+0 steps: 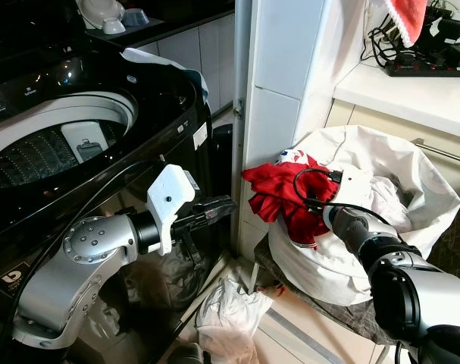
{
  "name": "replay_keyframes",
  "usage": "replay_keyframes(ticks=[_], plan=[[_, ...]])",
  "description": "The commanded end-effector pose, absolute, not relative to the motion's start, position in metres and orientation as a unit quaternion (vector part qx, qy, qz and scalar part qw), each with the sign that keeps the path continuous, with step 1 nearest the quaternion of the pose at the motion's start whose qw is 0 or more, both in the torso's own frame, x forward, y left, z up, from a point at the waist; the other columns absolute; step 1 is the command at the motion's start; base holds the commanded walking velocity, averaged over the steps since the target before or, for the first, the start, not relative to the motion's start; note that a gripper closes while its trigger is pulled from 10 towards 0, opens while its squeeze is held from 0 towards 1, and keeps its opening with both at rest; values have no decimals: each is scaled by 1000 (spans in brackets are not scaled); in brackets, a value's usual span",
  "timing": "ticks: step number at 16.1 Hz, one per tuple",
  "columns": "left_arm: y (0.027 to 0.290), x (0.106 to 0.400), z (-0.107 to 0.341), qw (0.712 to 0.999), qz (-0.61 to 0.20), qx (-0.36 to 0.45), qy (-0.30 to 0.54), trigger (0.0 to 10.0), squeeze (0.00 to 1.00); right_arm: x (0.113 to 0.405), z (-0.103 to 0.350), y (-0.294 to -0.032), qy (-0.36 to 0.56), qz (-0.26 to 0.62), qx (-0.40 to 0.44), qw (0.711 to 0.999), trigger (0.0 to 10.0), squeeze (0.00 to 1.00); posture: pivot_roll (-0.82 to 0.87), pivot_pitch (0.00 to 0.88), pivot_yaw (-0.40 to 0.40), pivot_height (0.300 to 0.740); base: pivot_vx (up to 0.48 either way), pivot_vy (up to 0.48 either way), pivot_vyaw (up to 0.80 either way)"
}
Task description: Clothes washing
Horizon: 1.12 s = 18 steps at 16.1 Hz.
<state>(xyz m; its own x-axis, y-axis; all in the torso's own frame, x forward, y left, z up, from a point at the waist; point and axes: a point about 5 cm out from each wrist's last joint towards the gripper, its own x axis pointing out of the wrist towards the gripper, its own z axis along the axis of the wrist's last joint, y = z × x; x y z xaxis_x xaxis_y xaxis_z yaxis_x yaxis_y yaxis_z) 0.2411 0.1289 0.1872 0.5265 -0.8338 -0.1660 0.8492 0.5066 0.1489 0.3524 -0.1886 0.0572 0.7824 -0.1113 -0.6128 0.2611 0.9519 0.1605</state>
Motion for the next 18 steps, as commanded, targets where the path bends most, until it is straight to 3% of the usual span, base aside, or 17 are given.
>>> replay_keyframes(ticks=[1, 2, 3, 4, 15, 17, 18], plan=[[126, 239, 190, 864, -488, 115, 34, 10000, 0, 344, 47, -193, 339, -112, 107, 928, 10000, 0, 350, 0, 30, 740, 0, 0, 0], [126, 241, 191, 869, -480, 118, 32, 10000, 0, 344, 48, -199, 334, -126, 109, 928, 6353, 0, 352, 0, 28, 740, 0, 0, 0], [127, 242, 192, 870, -477, 118, 30, 10000, 0, 345, 49, -201, 330, -131, 114, 928, 1843, 0, 354, 0, 27, 740, 0, 0, 0], [128, 244, 194, 875, -468, 119, 26, 10000, 0, 346, 52, -205, 321, -139, 122, 929, 0, 0, 355, 0, 26, 740, 0, 0, 0], [129, 248, 196, 885, -448, 123, 17, 10000, 0, 352, 63, -211, 297, -148, 140, 933, 0, 0, 351, 0, 30, 740, 0, 0, 0], [131, 254, 197, 901, -418, 117, 6, 10000, 0, 360, 75, -213, 263, -143, 113, 948, 0, 0, 338, 0, 24, 740, 0, 0, 0], [136, 264, 197, 928, -351, 121, -12, 10000, 0, 373, 100, -216, 189, -143, 72, 969, 0, 0, 319, 0, 15, 740, 0, 0, 0]])
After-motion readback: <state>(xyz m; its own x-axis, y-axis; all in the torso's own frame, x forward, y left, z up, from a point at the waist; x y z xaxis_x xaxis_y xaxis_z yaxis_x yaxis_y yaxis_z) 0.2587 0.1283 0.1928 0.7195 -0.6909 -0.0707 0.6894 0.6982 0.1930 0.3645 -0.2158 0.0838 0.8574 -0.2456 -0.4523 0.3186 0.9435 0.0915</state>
